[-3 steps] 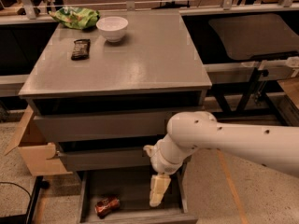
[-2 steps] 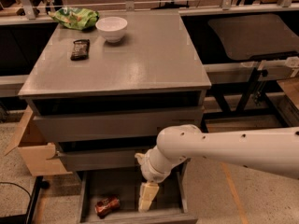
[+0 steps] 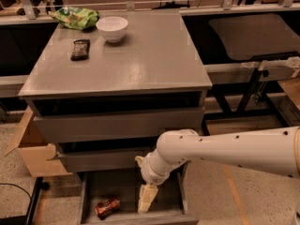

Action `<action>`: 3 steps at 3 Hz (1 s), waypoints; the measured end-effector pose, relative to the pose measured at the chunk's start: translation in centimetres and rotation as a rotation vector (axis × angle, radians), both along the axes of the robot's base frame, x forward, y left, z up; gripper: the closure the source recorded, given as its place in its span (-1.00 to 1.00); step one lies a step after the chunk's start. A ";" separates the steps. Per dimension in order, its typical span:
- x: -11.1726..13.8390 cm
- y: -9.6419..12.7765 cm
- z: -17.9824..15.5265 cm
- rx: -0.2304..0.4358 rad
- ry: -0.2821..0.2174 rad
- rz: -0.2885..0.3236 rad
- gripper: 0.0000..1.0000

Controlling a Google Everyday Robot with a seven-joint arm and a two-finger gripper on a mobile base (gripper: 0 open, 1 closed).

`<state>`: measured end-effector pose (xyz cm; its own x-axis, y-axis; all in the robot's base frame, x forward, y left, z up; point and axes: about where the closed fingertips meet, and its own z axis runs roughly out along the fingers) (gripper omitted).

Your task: Pick coke can from bottom drawer and place on counter

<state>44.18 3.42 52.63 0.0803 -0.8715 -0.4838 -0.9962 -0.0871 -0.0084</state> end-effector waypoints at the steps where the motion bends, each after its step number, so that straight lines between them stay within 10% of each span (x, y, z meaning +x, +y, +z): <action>1: 1.0 0.7 -5.6 0.002 0.021 -0.010 -1.00; 3: 3.6 3.6 -19.2 0.007 0.030 -0.025 -1.00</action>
Offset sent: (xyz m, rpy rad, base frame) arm 0.0395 0.0323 -0.2055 -0.0240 0.0296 -0.0325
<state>47.78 7.05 33.42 0.0436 -0.8699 -0.4913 -0.9979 -0.0618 0.0209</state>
